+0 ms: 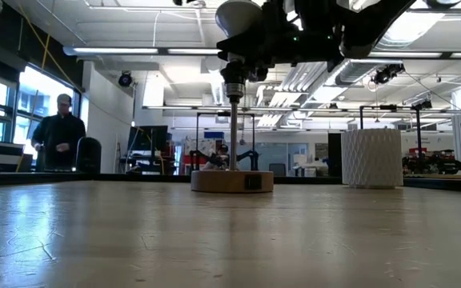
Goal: Screw lightbulb
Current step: Insert the white lightbulb into the desk lamp
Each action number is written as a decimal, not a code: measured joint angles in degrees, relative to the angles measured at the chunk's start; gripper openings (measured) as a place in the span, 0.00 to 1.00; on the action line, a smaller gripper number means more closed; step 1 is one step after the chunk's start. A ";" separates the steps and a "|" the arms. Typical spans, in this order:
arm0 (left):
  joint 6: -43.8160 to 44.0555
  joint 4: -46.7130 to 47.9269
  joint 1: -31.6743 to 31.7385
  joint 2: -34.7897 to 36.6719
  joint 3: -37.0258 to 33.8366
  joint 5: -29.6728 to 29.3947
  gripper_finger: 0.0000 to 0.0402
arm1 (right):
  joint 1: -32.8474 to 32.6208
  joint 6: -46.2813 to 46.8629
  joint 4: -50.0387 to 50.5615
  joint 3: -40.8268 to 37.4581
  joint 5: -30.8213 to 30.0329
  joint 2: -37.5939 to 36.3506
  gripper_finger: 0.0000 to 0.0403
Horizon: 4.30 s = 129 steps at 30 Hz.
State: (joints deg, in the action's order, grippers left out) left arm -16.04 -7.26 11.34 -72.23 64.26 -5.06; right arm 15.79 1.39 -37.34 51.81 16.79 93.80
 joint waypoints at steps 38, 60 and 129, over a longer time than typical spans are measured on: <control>4.90 8.96 5.09 -3.49 0.71 8.94 0.60 | 1.46 -7.58 11.50 -0.32 -0.13 -8.46 0.59; 4.92 6.48 5.03 -3.56 0.60 8.91 0.60 | 1.53 -7.54 31.78 -0.15 -16.83 -24.73 0.59; 15.13 -24.38 -16.42 14.36 -32.71 -17.12 0.09 | -8.35 9.12 0.51 -24.00 -19.76 -30.38 0.01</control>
State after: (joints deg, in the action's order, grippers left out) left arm -0.91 -31.64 -5.08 -57.87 31.55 -22.18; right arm 7.44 10.50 -36.83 27.81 -2.96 63.42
